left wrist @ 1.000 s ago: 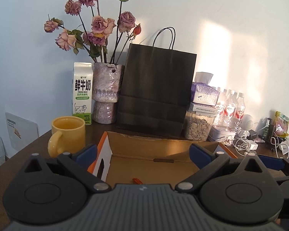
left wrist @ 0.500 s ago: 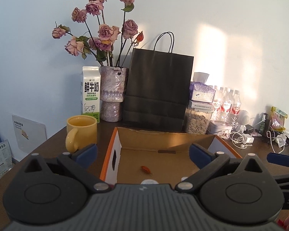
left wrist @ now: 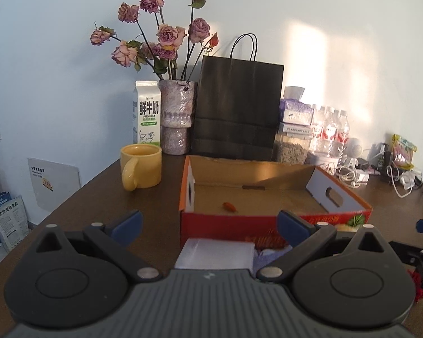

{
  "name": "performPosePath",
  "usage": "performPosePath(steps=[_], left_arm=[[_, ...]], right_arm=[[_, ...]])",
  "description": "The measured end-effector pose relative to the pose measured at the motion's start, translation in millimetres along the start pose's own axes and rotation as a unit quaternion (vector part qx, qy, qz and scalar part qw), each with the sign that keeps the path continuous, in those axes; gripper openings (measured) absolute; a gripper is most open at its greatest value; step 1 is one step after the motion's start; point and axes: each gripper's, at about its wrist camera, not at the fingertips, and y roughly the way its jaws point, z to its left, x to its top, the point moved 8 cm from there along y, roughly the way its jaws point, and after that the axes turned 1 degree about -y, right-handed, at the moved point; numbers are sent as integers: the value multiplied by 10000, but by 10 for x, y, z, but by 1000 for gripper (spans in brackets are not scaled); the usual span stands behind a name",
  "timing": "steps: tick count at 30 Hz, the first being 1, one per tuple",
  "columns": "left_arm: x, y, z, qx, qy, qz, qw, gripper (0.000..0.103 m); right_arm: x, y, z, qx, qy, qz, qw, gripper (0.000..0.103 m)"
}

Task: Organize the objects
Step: 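Grasp the red rose with the right tool while the left tool approaches the yellow block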

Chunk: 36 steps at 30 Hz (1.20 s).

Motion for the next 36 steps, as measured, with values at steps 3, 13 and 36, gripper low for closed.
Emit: performPosePath(steps=[3, 13, 36], left_arm=[[-145, -50, 93, 46, 26, 147, 9999, 103], [-633, -52, 487, 349, 8, 775, 9964, 103], [-817, -84, 411, 355, 71, 1170, 9925, 103]], right_arm=[[-149, -108, -54, -68, 11, 102, 9999, 103], [-663, -315, -365, -444, 19, 613, 9971, 103], [-940, -6, -762, -375, 187, 1094, 9931, 52]])
